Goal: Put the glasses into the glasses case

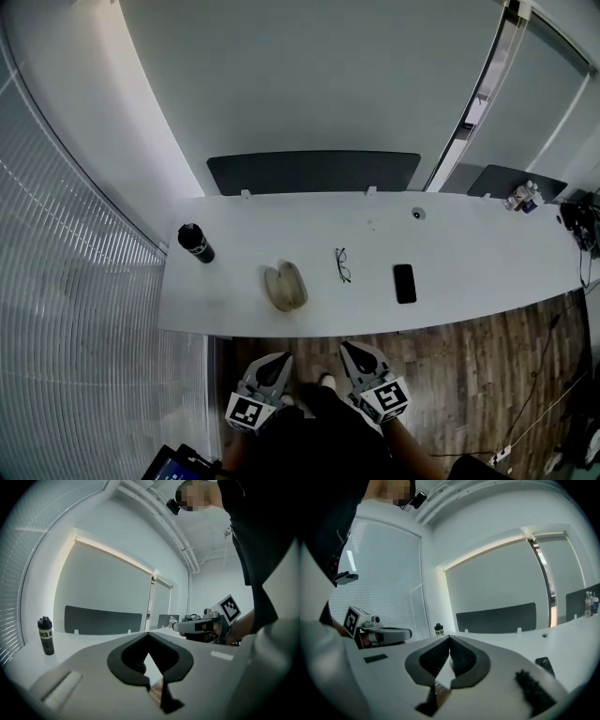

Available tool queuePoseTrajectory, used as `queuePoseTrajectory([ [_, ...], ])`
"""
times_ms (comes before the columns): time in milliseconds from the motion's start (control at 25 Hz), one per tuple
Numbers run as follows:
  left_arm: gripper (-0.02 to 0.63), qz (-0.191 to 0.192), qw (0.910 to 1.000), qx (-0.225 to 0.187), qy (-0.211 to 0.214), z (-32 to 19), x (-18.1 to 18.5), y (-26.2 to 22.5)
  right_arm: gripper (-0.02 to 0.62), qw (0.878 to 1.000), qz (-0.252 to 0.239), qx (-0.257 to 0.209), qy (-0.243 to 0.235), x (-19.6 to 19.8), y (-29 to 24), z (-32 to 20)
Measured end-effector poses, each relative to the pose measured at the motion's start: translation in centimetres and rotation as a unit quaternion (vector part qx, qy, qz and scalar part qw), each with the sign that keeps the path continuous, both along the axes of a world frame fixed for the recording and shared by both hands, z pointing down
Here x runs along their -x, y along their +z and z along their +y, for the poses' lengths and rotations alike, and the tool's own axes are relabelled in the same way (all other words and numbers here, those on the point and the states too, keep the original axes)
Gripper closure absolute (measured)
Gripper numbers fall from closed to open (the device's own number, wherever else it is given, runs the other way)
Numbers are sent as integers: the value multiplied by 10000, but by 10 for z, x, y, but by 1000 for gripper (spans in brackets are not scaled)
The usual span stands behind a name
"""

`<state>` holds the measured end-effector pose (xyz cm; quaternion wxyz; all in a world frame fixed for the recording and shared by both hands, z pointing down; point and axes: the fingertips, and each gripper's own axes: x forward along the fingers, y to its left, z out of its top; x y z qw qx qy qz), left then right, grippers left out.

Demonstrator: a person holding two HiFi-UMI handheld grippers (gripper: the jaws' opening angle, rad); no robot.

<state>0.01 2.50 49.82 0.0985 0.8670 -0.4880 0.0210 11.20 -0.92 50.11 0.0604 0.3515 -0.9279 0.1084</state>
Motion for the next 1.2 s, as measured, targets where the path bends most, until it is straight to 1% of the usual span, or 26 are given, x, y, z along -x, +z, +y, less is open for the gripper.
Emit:
queuePoseTrajectory([
  [80,600,32,10000,-49,-81,-9,-2,0,589,10000,-3,-13,4,-6,4,-6],
  [200,600,22,10000,-47,-68,-17,-11,9,589,10000,14,-46,-9,-18,7,-18],
  [360,600,19,9998,-133,-177,-28,-22,5,589,10000,-2,-53,-70,-32,5,-29],
  [480,599,13,9996,6,-289,-30,-24,5,589,9998,20,-196,-66,-41,4,-38],
  [560,599,47,9995,-3,-305,-33,-25,1,589,9999,53,-132,-81,-43,7,-45],
  [760,600,90,9992,127,-361,-49,-16,11,589,10000,60,32,22,-42,17,-59],
  [920,598,156,9995,11,-259,-73,-10,6,589,9999,131,25,36,-32,14,-71],
  [1080,599,89,9997,169,-143,-92,-3,6,589,9998,193,29,12,-20,12,-88],
  [1200,598,147,9996,224,31,-103,-3,11,589,9996,203,34,204,-18,9,-99],
])
